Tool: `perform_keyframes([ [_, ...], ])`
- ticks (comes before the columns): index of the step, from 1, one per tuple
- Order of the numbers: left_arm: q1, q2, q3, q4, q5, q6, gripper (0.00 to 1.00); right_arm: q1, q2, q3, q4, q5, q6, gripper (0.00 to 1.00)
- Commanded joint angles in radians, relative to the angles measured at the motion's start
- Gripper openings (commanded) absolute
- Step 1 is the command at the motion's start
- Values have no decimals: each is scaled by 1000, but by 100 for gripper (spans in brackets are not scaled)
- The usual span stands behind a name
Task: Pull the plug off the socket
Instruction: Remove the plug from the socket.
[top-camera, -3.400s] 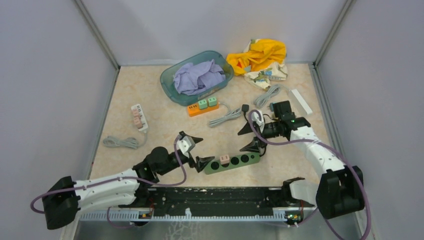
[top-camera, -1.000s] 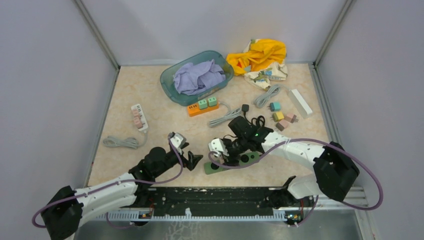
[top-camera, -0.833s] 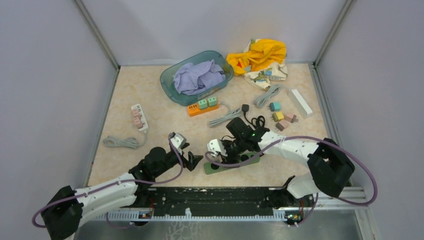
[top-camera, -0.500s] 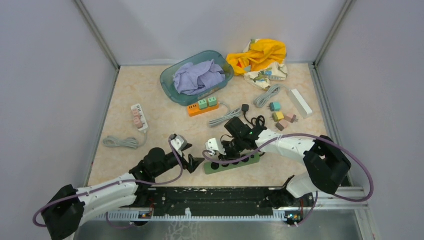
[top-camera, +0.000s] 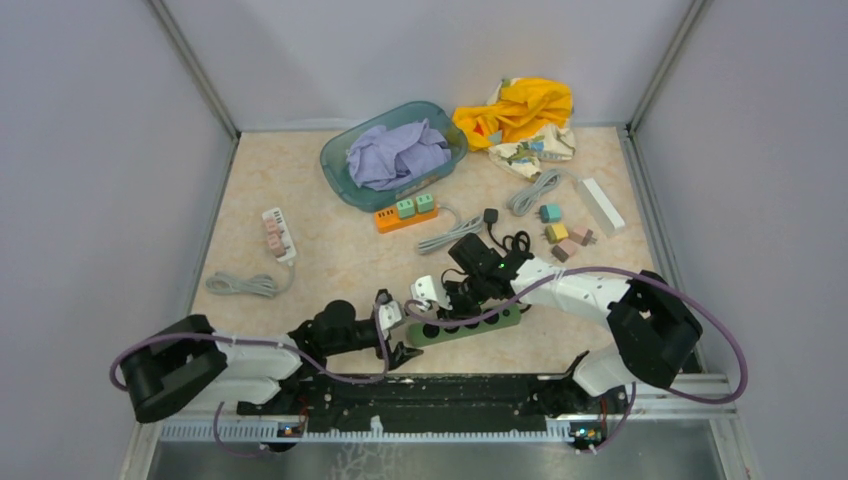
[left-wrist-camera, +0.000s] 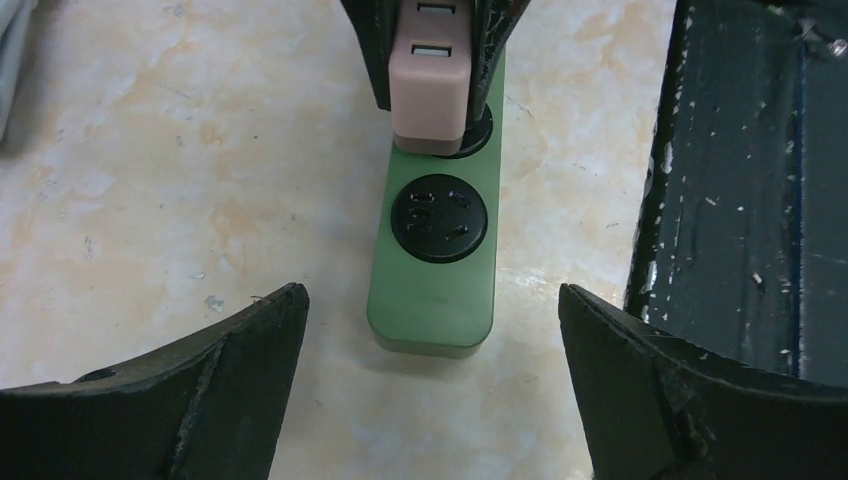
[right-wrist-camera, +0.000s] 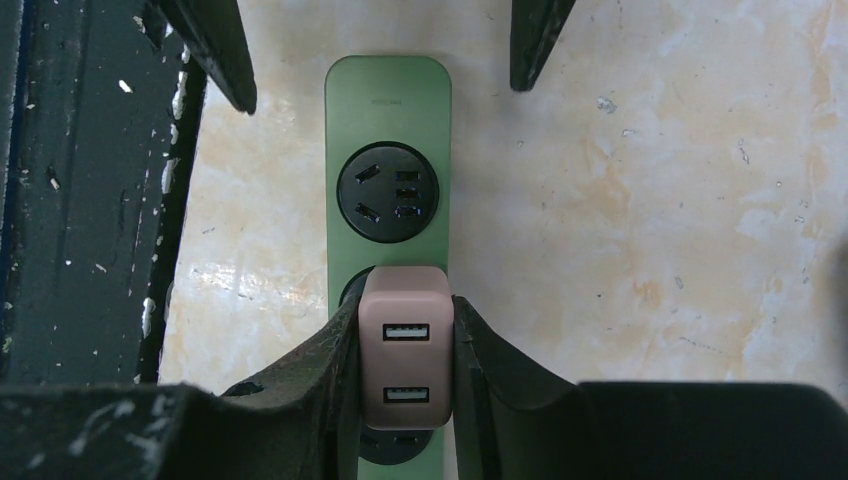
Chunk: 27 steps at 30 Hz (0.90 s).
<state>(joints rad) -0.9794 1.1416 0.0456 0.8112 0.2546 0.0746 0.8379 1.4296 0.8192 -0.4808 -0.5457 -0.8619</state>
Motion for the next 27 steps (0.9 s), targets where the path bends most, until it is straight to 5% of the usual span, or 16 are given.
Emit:
perform_keyframes([
  [1,-30,134,68,115,8,101,100,13,-15,51,9,4,-6,0],
  [9,-45,319,144,160,9,107,88,12,-15,54,8,-2,-5,0],
  [13,-45,371,164,164,27,85,66,13,-16,55,6,-2,-5,0],
  [19,-48,423,167,205,42,56,62,13,-15,57,7,-8,1,0],
  [23,-48,439,171,199,43,62,33,12,-15,58,8,-15,6,0],
  [27,-48,444,177,173,36,60,14,9,-16,62,1,-22,7,0],
])
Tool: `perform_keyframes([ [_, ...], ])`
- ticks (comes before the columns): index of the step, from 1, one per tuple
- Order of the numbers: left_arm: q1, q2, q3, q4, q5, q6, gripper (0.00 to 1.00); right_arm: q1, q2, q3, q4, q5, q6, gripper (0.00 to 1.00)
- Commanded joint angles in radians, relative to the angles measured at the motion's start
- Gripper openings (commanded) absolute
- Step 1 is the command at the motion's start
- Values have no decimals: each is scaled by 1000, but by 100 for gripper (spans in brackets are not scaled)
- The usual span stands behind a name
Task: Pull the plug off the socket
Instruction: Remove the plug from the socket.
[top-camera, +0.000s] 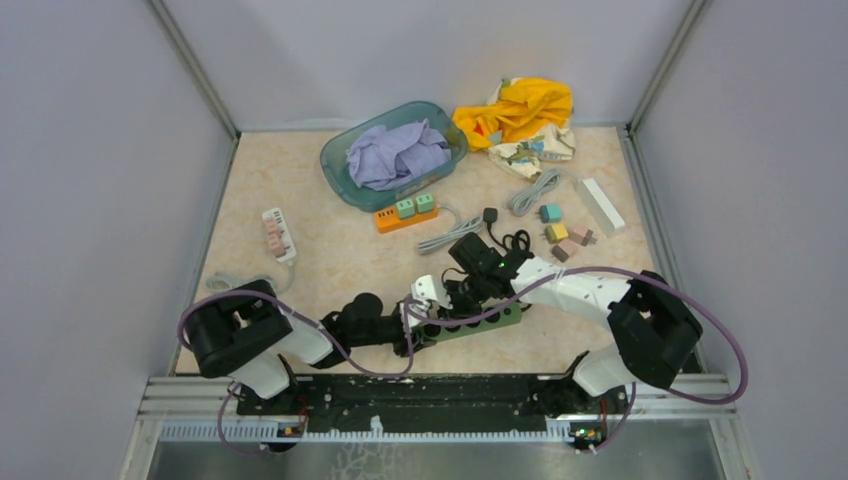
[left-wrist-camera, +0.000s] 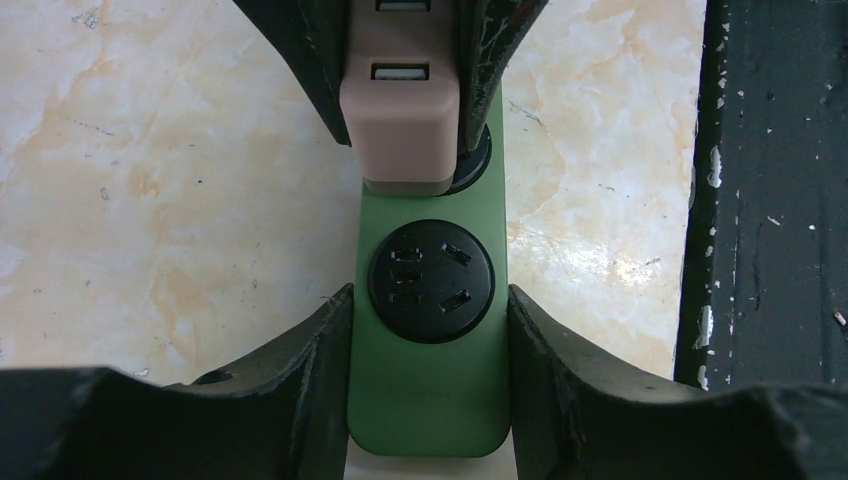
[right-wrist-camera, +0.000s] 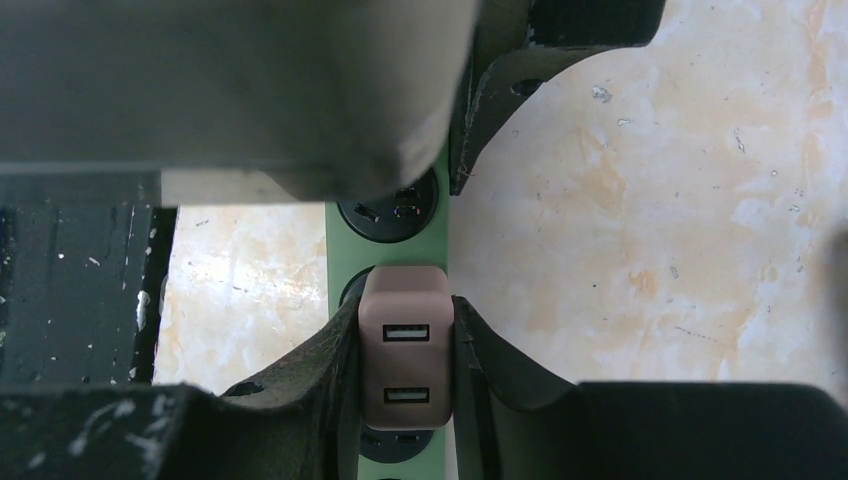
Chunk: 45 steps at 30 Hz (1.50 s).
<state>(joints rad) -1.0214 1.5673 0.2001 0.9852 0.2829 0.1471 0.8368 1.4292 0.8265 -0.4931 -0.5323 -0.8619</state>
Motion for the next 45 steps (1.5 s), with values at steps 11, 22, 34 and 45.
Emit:
perform_keyframes([
  [11,-6,57,51,-8,33,-18,3,15,-46,35,150,-125,152,0],
  [22,-6,10,13,3,6,-22,1,-115,-99,20,-56,-314,-124,0],
  [34,-6,23,41,-16,15,-40,1,-35,-84,10,212,-141,195,0],
  [45,-6,22,36,-16,14,-33,1,-120,-126,22,-49,-372,-103,0],
])
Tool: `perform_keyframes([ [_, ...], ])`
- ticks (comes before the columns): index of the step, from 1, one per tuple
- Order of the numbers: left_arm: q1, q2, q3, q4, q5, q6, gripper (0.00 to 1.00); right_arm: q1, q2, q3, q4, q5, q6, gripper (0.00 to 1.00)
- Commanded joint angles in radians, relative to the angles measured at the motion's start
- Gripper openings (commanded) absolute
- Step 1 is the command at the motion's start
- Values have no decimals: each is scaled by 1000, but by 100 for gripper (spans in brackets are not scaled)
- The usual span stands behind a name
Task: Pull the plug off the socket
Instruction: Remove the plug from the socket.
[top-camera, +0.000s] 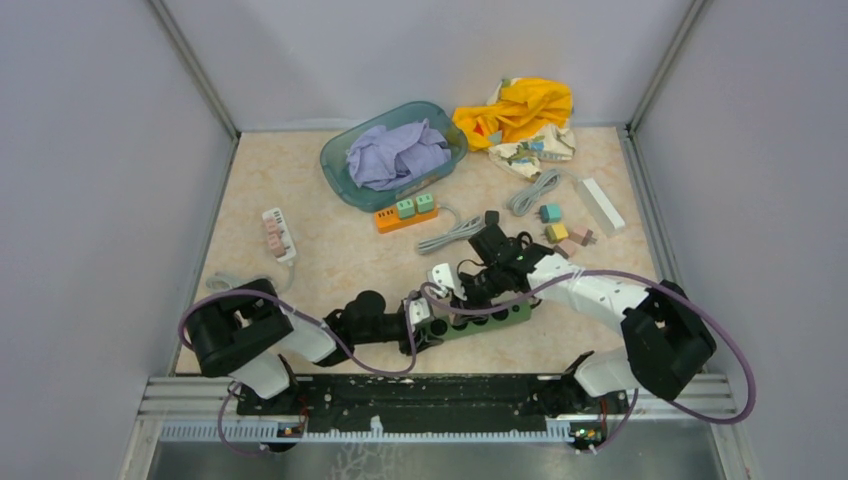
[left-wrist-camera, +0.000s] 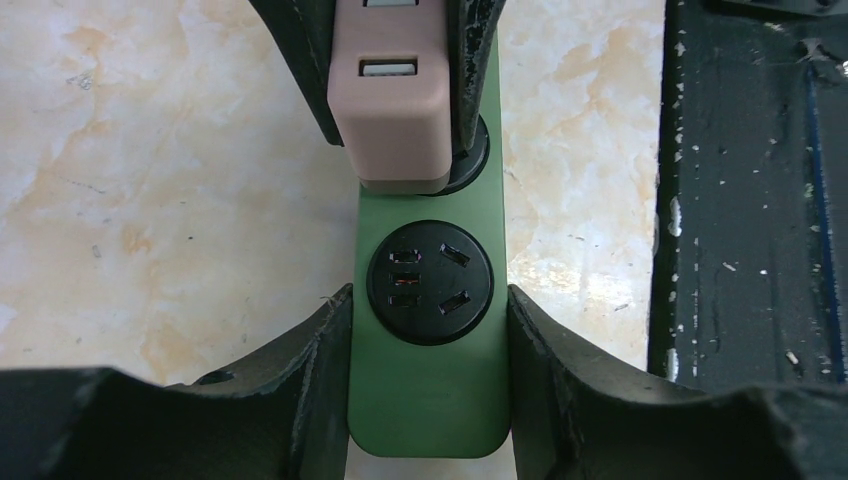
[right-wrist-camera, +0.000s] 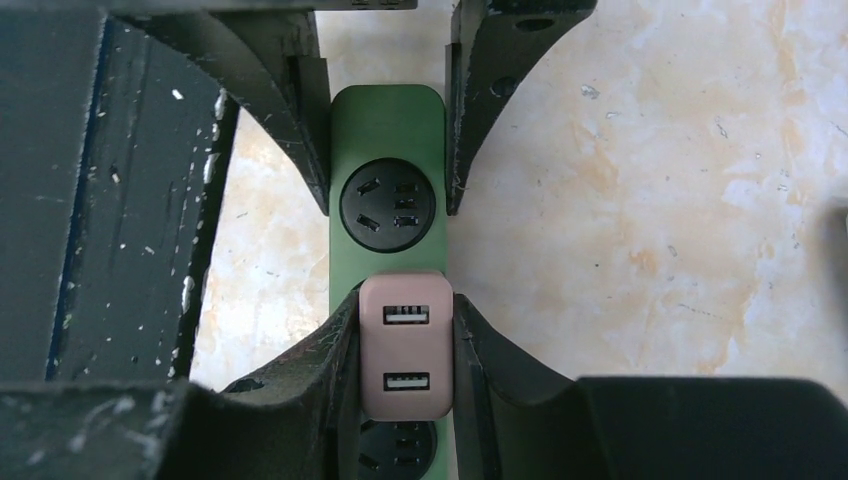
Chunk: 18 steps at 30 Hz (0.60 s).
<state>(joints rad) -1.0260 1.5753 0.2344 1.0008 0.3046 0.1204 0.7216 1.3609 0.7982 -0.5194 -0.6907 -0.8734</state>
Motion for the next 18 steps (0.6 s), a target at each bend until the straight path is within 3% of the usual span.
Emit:
perform_keyframes([
  [1,-2,14,3,-31,-8,-6,1,0,-56,44,-6,-230,-76,0],
  [10,-2,31,11,-24,-6,-18,0,75,-36,16,289,-2,256,0],
  [18,-2,31,1,-20,-8,-18,0,-24,-64,42,155,-41,121,0],
])
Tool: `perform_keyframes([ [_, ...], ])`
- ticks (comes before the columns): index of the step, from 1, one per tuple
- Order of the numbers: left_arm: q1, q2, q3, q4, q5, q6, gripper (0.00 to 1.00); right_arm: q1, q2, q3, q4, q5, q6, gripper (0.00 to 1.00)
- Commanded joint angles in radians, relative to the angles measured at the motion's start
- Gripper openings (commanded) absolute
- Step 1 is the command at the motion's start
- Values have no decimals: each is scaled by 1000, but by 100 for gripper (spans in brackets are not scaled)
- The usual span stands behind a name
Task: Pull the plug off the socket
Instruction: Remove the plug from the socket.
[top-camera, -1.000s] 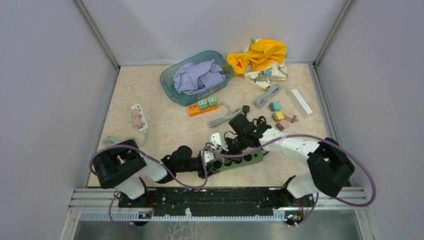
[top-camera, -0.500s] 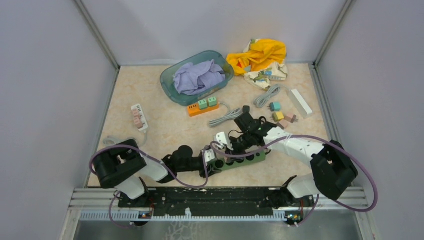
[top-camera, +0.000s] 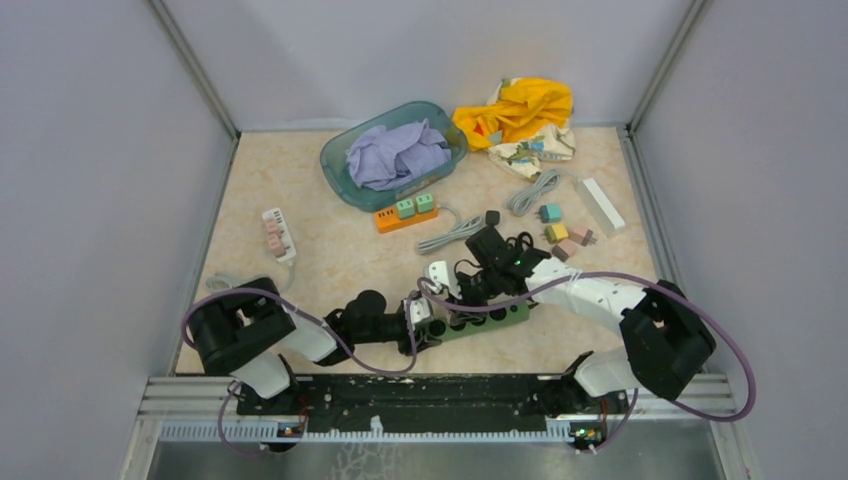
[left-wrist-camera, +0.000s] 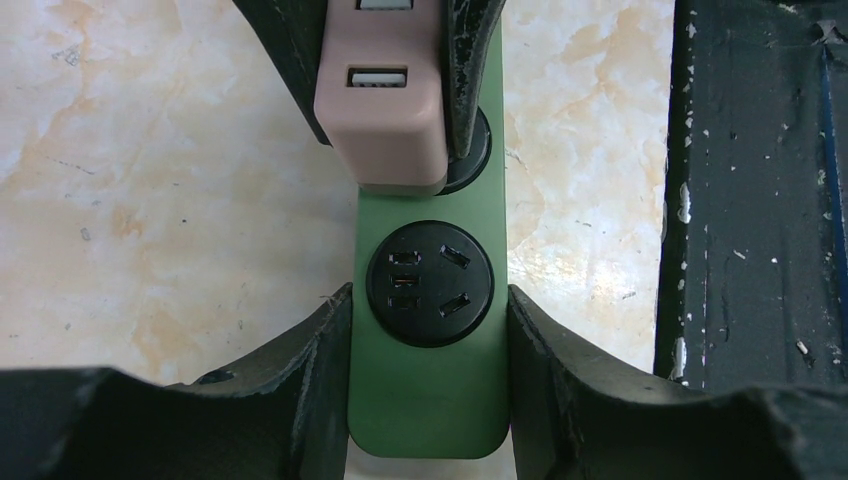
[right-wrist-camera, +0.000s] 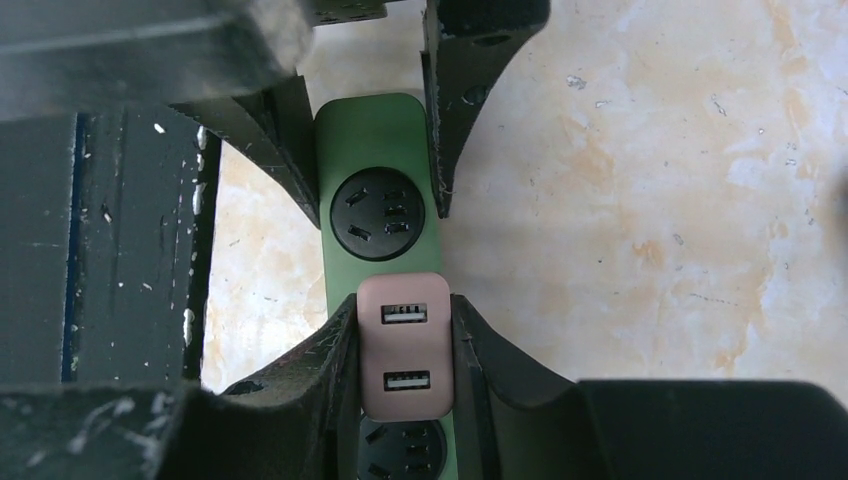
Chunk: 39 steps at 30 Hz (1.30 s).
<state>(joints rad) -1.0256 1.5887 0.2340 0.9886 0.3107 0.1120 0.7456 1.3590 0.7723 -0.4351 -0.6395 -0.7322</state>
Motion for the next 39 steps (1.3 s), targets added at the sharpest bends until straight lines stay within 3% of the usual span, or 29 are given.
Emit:
perform_keyframes([
  [1,-2,17,0,-8,-13,-11,1,-52,-63,74,35,-105,-57,0],
  [5,-2,16,-2,-5,-11,-10,0,-55,-62,87,-83,-239,-181,0],
  [8,-2,10,-2,-4,-10,-13,1,-42,-57,75,-67,-299,-164,0],
  [19,-2,30,11,-1,-2,-18,1,7,-35,42,202,-106,129,0],
  [26,-2,18,-1,-1,-8,-17,0,-57,-47,65,117,-93,51,0],
  [32,-2,9,-7,-2,-10,-14,1,-61,-56,67,17,-192,-76,0],
  [35,-2,5,-8,-2,-10,-13,1,-57,-47,59,31,-228,-57,0],
  [39,-2,9,-2,-2,-7,-13,0,-9,-34,36,123,-150,24,0],
])
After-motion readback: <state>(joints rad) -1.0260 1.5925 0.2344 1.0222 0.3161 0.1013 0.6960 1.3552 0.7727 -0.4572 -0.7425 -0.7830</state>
